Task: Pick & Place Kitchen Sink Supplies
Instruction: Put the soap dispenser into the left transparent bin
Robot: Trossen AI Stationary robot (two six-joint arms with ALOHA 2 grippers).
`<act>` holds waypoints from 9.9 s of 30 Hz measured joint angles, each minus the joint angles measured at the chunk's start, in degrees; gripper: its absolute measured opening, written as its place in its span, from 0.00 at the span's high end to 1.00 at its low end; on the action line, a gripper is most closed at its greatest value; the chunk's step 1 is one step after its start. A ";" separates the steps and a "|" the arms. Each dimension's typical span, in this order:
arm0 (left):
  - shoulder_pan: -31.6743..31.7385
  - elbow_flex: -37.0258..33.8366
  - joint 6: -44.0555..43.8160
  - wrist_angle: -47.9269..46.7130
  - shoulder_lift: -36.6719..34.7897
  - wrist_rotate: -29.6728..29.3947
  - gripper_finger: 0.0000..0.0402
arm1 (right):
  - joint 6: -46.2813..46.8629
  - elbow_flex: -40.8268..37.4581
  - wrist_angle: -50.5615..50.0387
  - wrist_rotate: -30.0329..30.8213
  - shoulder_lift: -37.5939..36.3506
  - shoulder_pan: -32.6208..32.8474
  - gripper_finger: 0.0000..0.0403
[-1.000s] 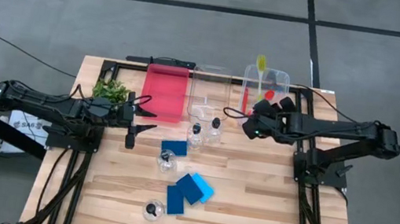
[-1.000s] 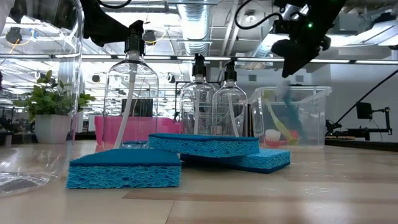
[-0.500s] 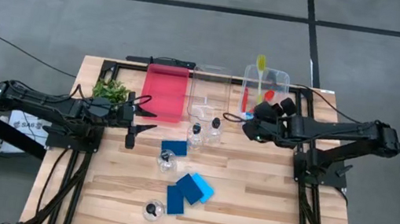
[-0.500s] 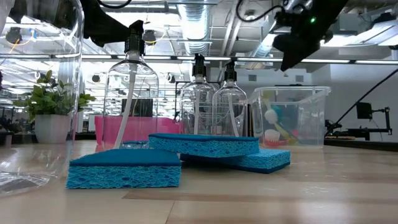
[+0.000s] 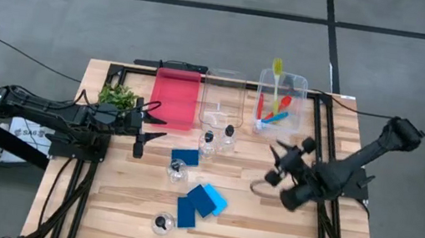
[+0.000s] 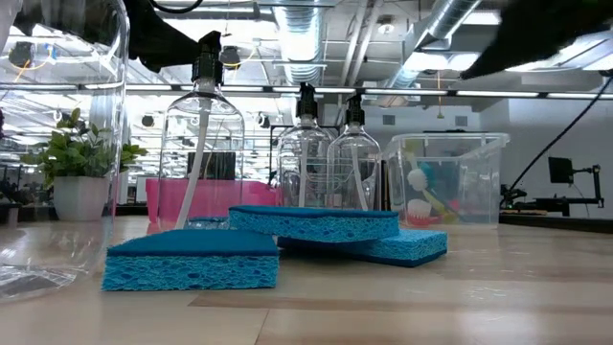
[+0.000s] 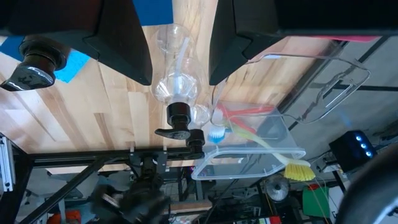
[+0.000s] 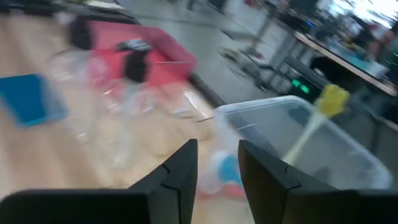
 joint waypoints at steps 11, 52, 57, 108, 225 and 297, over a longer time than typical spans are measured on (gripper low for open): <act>0.01 0.00 -2.34 4.96 5.86 1.56 0.60 | -10.66 -13.39 21.71 -0.01 1.25 16.50 0.73; -0.01 2.47 -2.11 -2.81 3.16 16.44 0.60 | -42.69 -28.78 91.18 -41.69 1.25 -18.48 0.76; -0.05 2.47 -2.60 -2.93 3.18 16.44 0.60 | -42.70 -28.73 88.99 -45.19 1.25 -17.97 0.76; -0.99 2.36 -2.08 -2.94 4.16 11.10 0.60 | -56.08 -14.61 81.00 -56.45 10.62 -38.90 0.30; -0.97 2.34 -2.08 -2.34 4.14 11.13 0.60 | -52.54 30.85 62.49 -70.81 35.91 -70.54 0.84; -0.99 2.34 -2.10 -2.43 4.16 11.13 0.60 | -53.07 30.82 52.94 -71.77 39.54 -67.93 0.37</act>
